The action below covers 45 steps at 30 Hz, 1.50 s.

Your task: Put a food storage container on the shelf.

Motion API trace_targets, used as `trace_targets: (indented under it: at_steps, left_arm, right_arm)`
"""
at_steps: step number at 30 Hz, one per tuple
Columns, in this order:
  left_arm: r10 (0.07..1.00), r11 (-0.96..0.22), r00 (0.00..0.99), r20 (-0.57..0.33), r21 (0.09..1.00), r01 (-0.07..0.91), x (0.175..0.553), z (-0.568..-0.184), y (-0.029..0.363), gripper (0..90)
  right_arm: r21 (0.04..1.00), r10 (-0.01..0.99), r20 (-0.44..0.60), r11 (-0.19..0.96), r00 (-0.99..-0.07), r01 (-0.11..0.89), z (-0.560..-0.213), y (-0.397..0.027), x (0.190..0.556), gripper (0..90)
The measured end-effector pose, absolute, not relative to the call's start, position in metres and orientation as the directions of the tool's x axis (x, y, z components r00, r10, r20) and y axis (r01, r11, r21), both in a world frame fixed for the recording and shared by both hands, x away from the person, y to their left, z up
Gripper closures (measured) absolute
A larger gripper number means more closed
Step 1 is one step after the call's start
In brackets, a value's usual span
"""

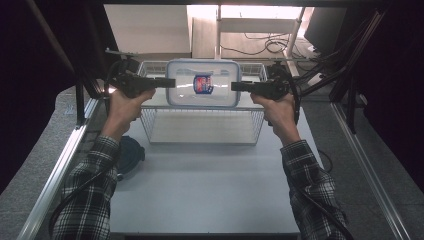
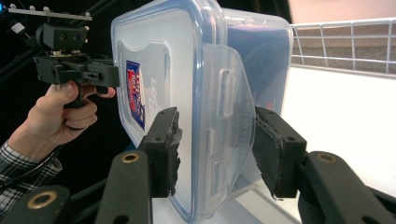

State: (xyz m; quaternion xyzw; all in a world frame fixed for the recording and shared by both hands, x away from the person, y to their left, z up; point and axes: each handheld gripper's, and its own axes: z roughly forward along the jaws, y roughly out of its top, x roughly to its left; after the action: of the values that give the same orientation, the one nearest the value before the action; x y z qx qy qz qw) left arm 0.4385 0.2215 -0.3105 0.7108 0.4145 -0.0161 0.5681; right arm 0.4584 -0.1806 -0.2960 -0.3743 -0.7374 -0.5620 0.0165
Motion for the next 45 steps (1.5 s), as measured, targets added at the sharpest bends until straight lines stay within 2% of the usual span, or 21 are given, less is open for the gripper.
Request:
trace_targets:
  at_steps: [13, 22, 27, 29, 30, 35, 40, 43, 45]
  left_arm:
    - [0.585, 0.028, 0.621, -0.521, 0.778, 0.627, 0.450, -0.320, 0.226, 52.3]
    - [0.621, 0.026, 0.606, -0.497, 0.786, 0.618, 0.448, -0.319, 0.221, 49.4]
    - [0.655, -0.023, 0.603, -0.455, 0.786, 0.618, 0.449, -0.324, 0.215, 45.6]
    - [0.675, -0.052, 0.601, -0.427, 0.785, 0.617, 0.449, -0.327, 0.209, 45.2]
    - [0.671, -0.036, 0.597, -0.439, 0.786, 0.617, 0.450, -0.328, 0.209, 44.1]
    - [0.652, -0.012, 0.595, -0.470, 0.778, 0.628, 0.452, -0.331, 0.212, 47.1]
    - [0.656, -0.016, 0.603, -0.454, 0.790, 0.613, 0.451, -0.329, 0.210, 43.4]
    - [0.667, 0.009, 0.585, -0.461, 0.790, 0.612, 0.452, -0.328, 0.209, 37.8]
    - [0.676, 0.013, 0.579, -0.455, 0.794, 0.608, 0.452, -0.326, 0.210, 36.5]
  right_arm:
    - [0.788, 0.545, 0.475, 0.087, -0.691, 0.610, -0.305, -0.171, 0.477, 50.7]
    - [0.803, 0.583, 0.425, 0.110, -0.692, 0.586, -0.305, -0.166, 0.476, 46.2]
    - [0.800, 0.595, 0.414, 0.123, -0.689, 0.587, -0.304, -0.164, 0.478, 43.7]
    - [0.795, 0.603, 0.414, 0.125, -0.682, 0.593, -0.306, -0.164, 0.480, 39.7]
    - [0.789, 0.608, 0.421, 0.121, -0.673, 0.603, -0.308, -0.164, 0.482, 37.5]
    - [0.783, 0.598, 0.442, 0.107, -0.669, 0.613, -0.310, -0.167, 0.485, 37.2]
    - [0.804, 0.653, 0.356, 0.152, -0.669, 0.576, -0.305, -0.162, 0.481, 32.4]
    - [0.807, 0.667, 0.329, 0.169, -0.669, 0.566, -0.304, -0.160, 0.480, 32.4]
    - [0.816, 0.681, 0.319, 0.157, -0.659, 0.557, -0.304, -0.159, 0.478, 36.4]
